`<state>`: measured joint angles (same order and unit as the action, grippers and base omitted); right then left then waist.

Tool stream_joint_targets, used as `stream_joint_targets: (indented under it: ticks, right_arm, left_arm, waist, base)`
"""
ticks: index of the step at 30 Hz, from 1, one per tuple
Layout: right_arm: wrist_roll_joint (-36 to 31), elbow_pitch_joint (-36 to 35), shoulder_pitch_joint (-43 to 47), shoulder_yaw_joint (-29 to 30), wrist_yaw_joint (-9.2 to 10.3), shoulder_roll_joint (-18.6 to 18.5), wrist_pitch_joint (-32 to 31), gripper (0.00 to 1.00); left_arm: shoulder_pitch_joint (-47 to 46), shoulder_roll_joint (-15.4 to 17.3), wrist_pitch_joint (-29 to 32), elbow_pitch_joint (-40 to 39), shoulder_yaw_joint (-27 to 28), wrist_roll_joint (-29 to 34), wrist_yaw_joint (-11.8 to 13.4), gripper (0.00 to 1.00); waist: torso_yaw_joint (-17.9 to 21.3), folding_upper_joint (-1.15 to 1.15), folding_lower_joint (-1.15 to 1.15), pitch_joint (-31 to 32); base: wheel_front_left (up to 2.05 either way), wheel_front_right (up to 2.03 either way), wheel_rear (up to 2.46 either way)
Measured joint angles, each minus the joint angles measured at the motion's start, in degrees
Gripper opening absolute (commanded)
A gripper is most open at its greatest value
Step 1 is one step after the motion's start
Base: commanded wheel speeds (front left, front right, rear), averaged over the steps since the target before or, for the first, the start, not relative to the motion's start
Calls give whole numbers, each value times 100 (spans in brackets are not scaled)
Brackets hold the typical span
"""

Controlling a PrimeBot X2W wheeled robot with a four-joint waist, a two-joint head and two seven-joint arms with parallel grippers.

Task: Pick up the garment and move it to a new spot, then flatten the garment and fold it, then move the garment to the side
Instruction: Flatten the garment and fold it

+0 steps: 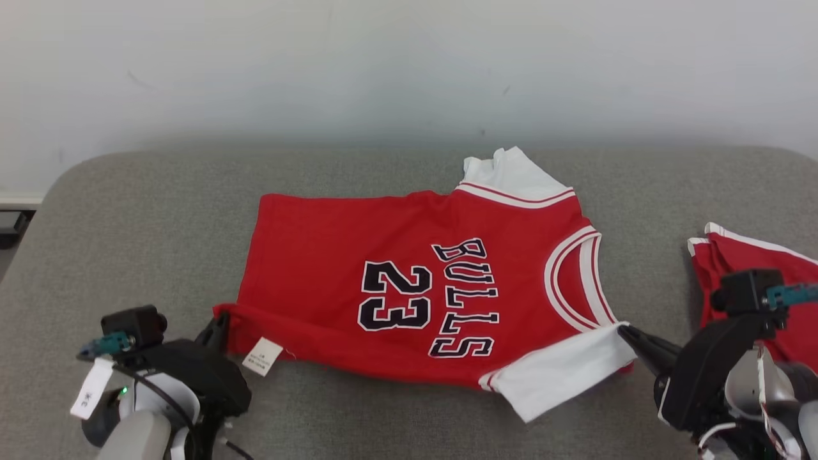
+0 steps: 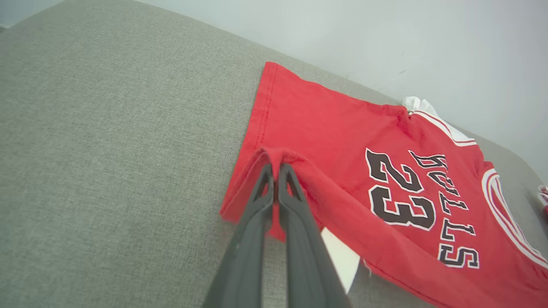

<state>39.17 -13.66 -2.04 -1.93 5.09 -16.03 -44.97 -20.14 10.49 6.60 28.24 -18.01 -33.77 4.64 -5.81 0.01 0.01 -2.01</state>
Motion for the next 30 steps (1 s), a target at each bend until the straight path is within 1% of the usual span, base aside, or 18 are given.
stream_joint_targets:
  ticks: [1,8,10,12,16,20,22,30]
  right_arm:
    - [0,0,0,0,0,0,0,0]
    - [215,793,-800,16,53,62,-354,0]
    - [261,1011,-1020,15,55,105,-426,0]
    - [319,1303,-1351,22,97,182,-501,0]
    - [321,1673,-1733,88,105,279,-505,0]
    - [379,1991,-2072,189,154,454,-493,0]
    - [391,2157,-2230,229,156,536,-439,0]
    - [319,2792,-2746,324,197,688,-130,0]
  left_arm:
    - [0,0,0,0,0,0,0,0]
    - [-374,-16,197,154,41,8,91,0]
    - [-467,-38,238,211,38,18,98,0]
    - [-619,-85,300,281,38,49,129,0]
    - [-813,-133,330,376,41,67,141,0]
    - [-985,-136,345,474,74,89,149,0]
    - [-1048,-153,345,516,76,105,188,0]
    - [-1271,-207,293,814,153,158,191,0]
  waist:
    - [0,0,0,0]
    - [36,0,0,-286]
    - [52,0,0,-369]
    - [75,0,0,-494]
    - [97,0,0,-660]
    - [108,0,0,-819]
    - [109,0,0,-894]
    - [67,0,0,-1063]
  base:
    - [0,0,0]
    - [0,0,0]
    - [0,0,0]
    - [0,0,0]
    - [0,0,0]
    - [0,0,0]
    - [0,0,0]
    - [0,0,0]
